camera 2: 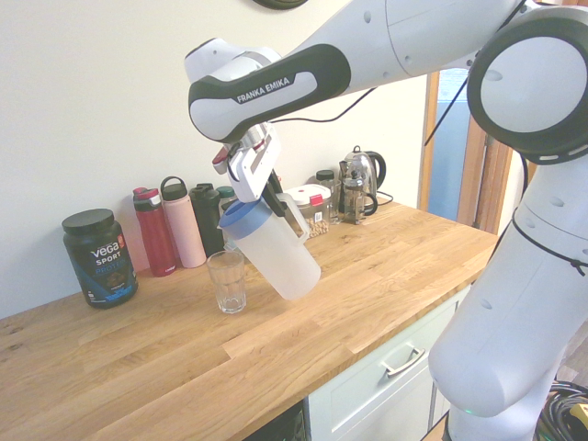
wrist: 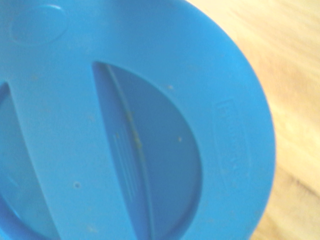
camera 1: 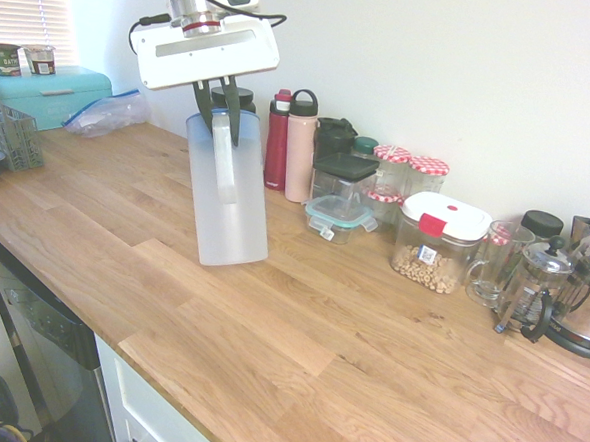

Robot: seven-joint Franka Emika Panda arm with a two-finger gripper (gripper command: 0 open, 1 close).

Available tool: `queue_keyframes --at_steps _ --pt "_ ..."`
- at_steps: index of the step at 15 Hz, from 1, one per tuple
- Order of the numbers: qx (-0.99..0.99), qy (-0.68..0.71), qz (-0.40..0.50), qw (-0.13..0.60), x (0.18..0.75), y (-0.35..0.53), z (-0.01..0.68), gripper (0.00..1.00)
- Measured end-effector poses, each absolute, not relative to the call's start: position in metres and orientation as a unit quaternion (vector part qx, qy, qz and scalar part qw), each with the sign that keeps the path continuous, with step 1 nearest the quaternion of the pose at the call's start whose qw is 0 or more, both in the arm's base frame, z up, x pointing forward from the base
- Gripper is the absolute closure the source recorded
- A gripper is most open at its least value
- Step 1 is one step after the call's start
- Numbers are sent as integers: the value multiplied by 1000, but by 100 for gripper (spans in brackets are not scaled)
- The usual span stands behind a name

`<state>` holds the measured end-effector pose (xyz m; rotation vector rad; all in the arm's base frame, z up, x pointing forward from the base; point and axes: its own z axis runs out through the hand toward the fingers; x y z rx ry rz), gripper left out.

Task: Pour me some water

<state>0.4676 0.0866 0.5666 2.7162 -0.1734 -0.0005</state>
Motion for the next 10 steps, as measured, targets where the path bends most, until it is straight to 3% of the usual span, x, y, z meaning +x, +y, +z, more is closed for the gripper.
queue_keyframes --at_steps 10 --pt "953 46 -70 293 481 108 551 100"
